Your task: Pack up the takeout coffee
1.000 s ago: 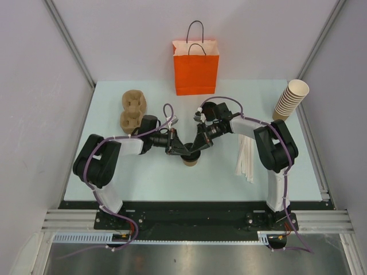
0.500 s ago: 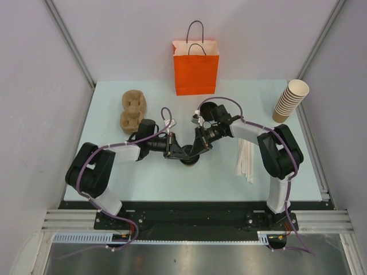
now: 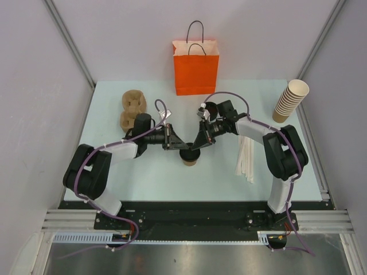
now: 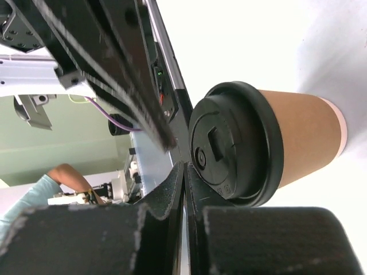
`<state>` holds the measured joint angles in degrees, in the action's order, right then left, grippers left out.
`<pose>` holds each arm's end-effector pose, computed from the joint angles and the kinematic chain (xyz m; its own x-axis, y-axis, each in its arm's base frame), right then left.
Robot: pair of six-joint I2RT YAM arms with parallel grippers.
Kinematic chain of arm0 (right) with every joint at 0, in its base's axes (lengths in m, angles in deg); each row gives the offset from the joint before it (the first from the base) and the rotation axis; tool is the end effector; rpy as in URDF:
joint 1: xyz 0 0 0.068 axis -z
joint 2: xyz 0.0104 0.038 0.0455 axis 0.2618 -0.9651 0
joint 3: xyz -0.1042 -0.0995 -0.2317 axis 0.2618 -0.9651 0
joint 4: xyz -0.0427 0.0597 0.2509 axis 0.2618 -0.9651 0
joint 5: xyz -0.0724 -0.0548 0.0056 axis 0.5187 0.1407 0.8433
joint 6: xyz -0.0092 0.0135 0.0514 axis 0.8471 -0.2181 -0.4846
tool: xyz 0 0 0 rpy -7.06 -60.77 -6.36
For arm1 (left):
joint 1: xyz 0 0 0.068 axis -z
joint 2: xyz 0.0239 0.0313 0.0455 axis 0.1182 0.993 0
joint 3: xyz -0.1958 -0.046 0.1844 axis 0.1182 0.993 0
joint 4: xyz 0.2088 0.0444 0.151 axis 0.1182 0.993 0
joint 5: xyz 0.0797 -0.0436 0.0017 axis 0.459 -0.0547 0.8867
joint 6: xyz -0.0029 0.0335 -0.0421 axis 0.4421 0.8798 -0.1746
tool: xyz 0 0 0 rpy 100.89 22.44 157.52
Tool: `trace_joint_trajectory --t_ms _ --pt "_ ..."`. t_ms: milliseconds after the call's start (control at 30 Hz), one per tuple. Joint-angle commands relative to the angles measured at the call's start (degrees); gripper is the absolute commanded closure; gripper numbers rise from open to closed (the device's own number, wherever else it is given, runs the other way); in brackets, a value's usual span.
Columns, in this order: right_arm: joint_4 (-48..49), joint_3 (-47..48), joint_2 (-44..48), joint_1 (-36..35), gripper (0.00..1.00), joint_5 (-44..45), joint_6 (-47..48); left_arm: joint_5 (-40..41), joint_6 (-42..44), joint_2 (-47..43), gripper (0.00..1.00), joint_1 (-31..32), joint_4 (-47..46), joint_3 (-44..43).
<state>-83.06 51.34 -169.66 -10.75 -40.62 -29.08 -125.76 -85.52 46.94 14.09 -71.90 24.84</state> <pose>0.3347 0.1991 0.1963 -0.8926 -0.2983 -0.3380 -0.4104 0.2276 0.8830 0.2833 -0.1403 0.1900 -0.9297 -0.0405 -0.3660 0.3414 0.2776 -0.8980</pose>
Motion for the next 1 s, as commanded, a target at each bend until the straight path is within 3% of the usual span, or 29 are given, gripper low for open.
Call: trace_joint_trajectory --t_ms 0,267,967 --pt "0.75 1.25 3.46 -0.52 0.94 0.58 -1.29 1.26 -2.22 2.44 1.0 -1.55 -4.47 -3.59" --pt "0.32 1.25 2.05 -2.98 0.95 3.22 -0.42 3.28 -4.33 5.7 1.0 -0.85 -6.15 -4.83" --pt "-8.04 -0.24 -7.79 -3.77 0.98 12.01 9.07 11.28 3.75 13.08 1.0 -0.4 10.28 -4.12"
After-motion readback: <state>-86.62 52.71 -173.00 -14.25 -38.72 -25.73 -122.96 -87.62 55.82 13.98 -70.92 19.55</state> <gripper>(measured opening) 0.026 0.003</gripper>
